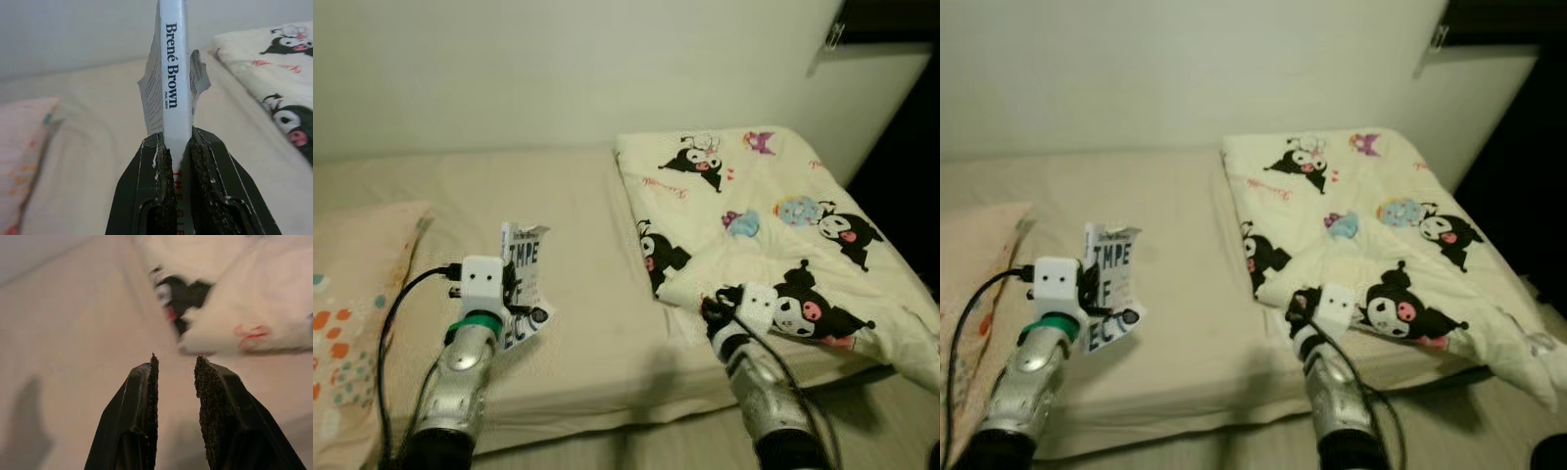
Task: Clean up the room
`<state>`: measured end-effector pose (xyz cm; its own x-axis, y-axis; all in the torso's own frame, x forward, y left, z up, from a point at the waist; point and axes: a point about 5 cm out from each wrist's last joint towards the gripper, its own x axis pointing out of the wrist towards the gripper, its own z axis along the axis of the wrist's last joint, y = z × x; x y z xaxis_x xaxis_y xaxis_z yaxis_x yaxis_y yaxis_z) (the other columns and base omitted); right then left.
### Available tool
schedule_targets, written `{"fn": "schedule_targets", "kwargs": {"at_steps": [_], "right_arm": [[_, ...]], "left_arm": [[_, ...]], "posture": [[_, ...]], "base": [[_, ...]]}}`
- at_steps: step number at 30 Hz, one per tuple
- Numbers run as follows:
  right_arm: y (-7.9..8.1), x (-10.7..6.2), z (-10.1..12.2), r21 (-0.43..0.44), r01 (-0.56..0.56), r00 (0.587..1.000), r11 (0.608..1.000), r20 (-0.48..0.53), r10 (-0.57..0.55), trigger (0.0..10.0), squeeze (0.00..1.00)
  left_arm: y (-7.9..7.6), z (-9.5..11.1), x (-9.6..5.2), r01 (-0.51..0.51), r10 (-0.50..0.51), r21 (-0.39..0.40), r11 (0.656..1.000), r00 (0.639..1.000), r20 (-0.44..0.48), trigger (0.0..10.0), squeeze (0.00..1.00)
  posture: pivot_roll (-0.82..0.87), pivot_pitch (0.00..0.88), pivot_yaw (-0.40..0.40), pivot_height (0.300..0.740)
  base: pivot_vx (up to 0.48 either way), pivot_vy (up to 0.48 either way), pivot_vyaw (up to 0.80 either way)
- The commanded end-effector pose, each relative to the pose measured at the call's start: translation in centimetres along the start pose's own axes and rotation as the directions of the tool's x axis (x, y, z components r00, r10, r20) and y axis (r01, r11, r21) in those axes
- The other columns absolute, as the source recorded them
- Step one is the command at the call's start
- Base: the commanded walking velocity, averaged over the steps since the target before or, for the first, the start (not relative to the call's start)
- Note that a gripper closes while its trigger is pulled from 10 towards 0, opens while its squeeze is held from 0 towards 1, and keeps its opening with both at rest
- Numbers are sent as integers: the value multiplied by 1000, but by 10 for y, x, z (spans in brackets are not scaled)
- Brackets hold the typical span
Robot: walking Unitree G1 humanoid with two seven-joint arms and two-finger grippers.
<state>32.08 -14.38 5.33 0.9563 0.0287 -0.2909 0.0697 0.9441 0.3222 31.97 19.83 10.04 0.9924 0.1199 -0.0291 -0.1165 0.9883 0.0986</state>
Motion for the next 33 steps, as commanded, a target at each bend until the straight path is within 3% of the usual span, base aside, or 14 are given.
{"fn": "schedule_targets", "kwargs": {"at_steps": [1,10,18,23,33], "right_arm": [[-5,0,-3,-4,21,1000,1000,-19,-21,10000,0],[-7,-1,-7,24,36,999,999,-30,-35,10000,0],[-8,-3,-12,38,48,998,998,-48,-46,10000,0],[-11,-5,-16,44,62,996,997,-62,-59,10000,0],[-13,-5,-14,39,70,996,997,-51,-68,10000,0]], "left_arm": [[-1,7,0,14,-14,5,1000,999,30,10000,0],[1,6,-1,43,-43,2,999,999,4,10000,0],[3,2,0,53,-52,21,998,998,-39,10000,0],[2,-2,0,59,-57,17,998,995,-78,10000,0],[2,-1,1,57,-55,28,998,996,-69,10000,0]], "posture": [[83,0,36,740],[89,0,43,740],[93,0,60,740],[92,0,67,740],[97,0,54,740]], "base": [[0,0,0],[0,0,0],[0,-461,0],[0,0,0],[0,0,0]]}}
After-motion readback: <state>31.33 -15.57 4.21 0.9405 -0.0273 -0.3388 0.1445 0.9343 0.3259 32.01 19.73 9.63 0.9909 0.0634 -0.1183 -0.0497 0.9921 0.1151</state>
